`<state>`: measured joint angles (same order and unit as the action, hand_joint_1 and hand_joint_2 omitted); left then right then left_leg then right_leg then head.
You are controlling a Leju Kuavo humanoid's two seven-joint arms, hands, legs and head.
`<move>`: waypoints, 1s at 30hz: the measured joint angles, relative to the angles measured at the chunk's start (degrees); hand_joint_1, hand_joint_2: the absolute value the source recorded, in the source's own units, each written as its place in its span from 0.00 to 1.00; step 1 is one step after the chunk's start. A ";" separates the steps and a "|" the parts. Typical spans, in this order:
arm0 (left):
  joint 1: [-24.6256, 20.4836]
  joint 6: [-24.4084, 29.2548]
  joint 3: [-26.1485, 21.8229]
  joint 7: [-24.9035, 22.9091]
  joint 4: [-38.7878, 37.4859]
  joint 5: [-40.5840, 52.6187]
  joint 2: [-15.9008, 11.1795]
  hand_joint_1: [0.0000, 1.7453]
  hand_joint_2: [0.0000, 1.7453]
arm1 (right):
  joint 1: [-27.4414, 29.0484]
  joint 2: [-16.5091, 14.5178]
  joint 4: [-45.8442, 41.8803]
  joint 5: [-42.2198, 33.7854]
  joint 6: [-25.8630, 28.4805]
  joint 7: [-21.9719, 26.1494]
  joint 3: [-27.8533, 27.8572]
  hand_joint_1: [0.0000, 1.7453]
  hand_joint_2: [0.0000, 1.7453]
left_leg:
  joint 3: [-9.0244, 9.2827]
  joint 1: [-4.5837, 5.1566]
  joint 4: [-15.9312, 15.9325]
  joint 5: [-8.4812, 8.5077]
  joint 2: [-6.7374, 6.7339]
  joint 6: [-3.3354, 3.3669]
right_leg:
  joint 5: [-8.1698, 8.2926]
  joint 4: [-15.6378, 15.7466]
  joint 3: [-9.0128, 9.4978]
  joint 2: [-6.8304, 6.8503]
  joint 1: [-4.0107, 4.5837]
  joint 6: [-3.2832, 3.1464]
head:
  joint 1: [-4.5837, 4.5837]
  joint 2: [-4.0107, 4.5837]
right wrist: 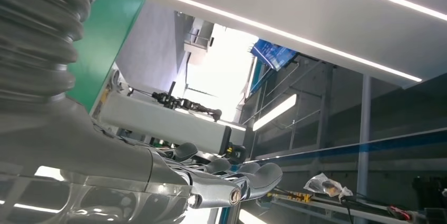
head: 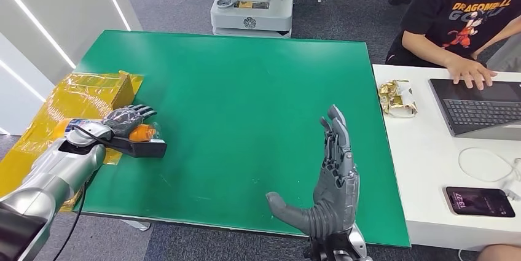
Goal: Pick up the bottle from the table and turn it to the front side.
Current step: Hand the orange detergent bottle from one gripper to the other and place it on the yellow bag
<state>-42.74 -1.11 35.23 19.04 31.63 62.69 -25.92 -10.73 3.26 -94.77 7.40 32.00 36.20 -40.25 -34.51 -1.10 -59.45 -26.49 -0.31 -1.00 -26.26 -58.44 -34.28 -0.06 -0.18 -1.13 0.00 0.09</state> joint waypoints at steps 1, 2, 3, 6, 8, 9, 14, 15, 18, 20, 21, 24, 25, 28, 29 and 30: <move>0.08 0.08 0.07 -0.03 -0.05 -0.13 -0.11 0.00 1.00 | 0.01 0.10 0.10 -0.01 0.15 0.01 -0.13 0.00 1.00 | 0.00 0.00 0.00 0.00 0.00 0.00 | 0.00 0.00 0.00 0.00 0.00 0.00 | -0.01 0.00; 0.20 0.32 0.15 -0.08 -0.09 -0.33 -0.25 0.00 1.00 | 0.07 0.23 0.16 0.03 0.34 0.02 -0.25 0.00 1.00 | 0.00 0.00 0.00 0.00 0.00 0.00 | 0.00 0.00 0.00 0.00 0.00 0.00 | -0.01 0.00; 0.38 0.70 0.22 -0.19 -0.10 -0.65 -0.47 0.00 1.00 | 0.19 0.39 0.21 0.09 0.56 0.03 -0.37 0.00 1.00 | 0.00 0.00 0.00 0.00 -0.01 0.00 | 0.00 0.00 0.00 -0.01 0.00 0.00 | -0.01 0.00; 1.02 2.01 0.30 -0.48 0.14 -1.59 -1.20 0.00 1.00 | 0.65 0.86 0.21 0.27 1.23 0.04 -0.52 0.00 1.00 | 0.01 0.00 0.00 0.00 -0.02 0.00 | 0.00 0.01 -0.01 -0.01 0.00 0.00 | -0.01 0.00; 1.36 2.70 0.30 -0.53 0.50 -2.08 -1.59 0.00 1.00 | 0.74 1.08 0.21 0.33 1.48 0.04 -0.62 0.00 1.00 | 0.00 0.00 0.00 0.00 0.01 0.00 | 0.00 0.01 0.00 0.01 0.00 0.00 | -0.01 0.00; 1.56 3.21 0.30 -0.55 0.79 -2.43 -1.77 0.00 1.00 | 0.76 1.16 0.21 0.39 1.54 0.03 -0.69 0.00 1.00 | 0.00 0.00 0.00 0.00 0.01 0.00 | 0.00 0.01 0.00 0.02 0.00 0.00 | -0.01 0.00; 4.28 6.06 -0.75 -0.82 6.28 -5.83 -4.02 0.00 1.00 | 1.22 1.42 0.15 1.27 1.62 -0.61 -0.80 0.00 1.00 | 0.01 0.00 0.00 0.00 -0.06 -0.01 | 0.00 -0.01 -0.01 -0.06 0.00 0.00 | -0.01 0.00; 5.27 6.18 -1.41 -0.98 8.35 -6.50 -4.96 0.00 1.00 | 1.47 1.43 0.12 1.50 1.62 -0.75 -0.80 0.00 1.00 | 0.01 -0.01 0.01 -0.01 -0.08 -0.01 | 0.00 -0.01 -0.02 -0.08 0.00 0.00 | -0.01 0.00; 8.80 6.32 -4.57 -1.43 16.62 -8.43 -9.05 0.00 1.00 | 2.12 1.52 0.08 1.85 2.07 -0.96 -0.80 0.00 1.00 | 0.00 -0.03 0.02 -0.02 -0.15 -0.03 | -0.01 -0.02 -0.08 -0.17 0.03 -0.01 | 0.01 0.00; 10.62 5.81 -7.10 -1.26 22.86 -9.80 -12.02 0.00 1.00 | 2.37 1.69 0.08 1.77 2.66 -0.98 -0.80 0.00 1.00 | -0.02 -0.05 0.02 -0.02 -0.13 -0.03 | -0.04 0.00 -0.12 -0.15 0.04 0.00 | 0.01 0.00; 11.10 5.37 -8.23 -1.13 25.58 -10.33 -13.26 0.00 1.00 | 2.43 1.79 0.08 1.71 2.87 -0.97 -0.80 0.00 1.00 | -0.04 -0.05 0.02 -0.02 -0.08 -0.03 | -0.05 0.00 -0.11 -0.10 0.04 0.00 | 0.01 0.00; 11.85 4.70 -10.68 -0.71 31.82 -11.22 -16.09 0.00 1.00 | 2.49 2.01 0.08 1.57 3.33 -0.93 -0.80 0.00 1.00 | -0.04 -0.05 0.03 -0.02 -0.01 -0.03 | -0.06 0.00 -0.06 -0.01 0.04 0.00 | -0.01 0.00; 12.16 4.84 -11.30 -0.20 33.64 -12.00 -16.79 0.00 1.00 | 2.53 2.10 0.08 1.52 3.58 -0.84 -0.80 0.00 1.00 | -0.04 -0.05 0.03 -0.02 -0.02 -0.03 | -0.05 0.00 -0.06 -0.02 0.04 0.00 | -0.01 0.00; 13.43 5.15 -13.38 2.33 39.56 -17.96 -18.50 0.00 1.00 | 3.07 2.59 0.08 1.10 4.63 -0.27 -0.79 0.00 1.00 | -0.03 -0.04 0.02 -0.01 -0.04 -0.03 | -0.04 0.01 -0.06 -0.04 0.04 -0.01 | 0.00 0.00; 13.89 5.13 -14.30 3.56 41.64 -21.53 -18.74 0.00 1.00 | 3.37 2.80 0.08 0.87 4.93 0.00 -0.78 0.00 1.00 | -0.03 -0.03 0.02 -0.02 -0.04 -0.02 | -0.04 0.02 -0.06 -0.03 0.03 -0.01 | -0.01 0.00; 14.36 5.14 -15.39 5.16 43.65 -25.92 -18.59 0.00 1.00 | 3.66 3.00 0.07 0.65 5.11 0.30 -0.78 0.00 1.00 | -0.02 -0.01 0.01 -0.02 -0.02 -0.02 | -0.04 0.04 -0.05 -0.02 0.02 0.00 | -0.01 0.00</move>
<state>-28.38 4.03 19.83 24.20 75.27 36.77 -44.50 -7.08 6.26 -94.70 8.05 37.12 36.51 -41.03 -34.54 -1.10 -59.44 -26.51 -0.34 -1.02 -26.29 -58.40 -34.33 -0.08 -0.16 -1.13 -0.01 0.09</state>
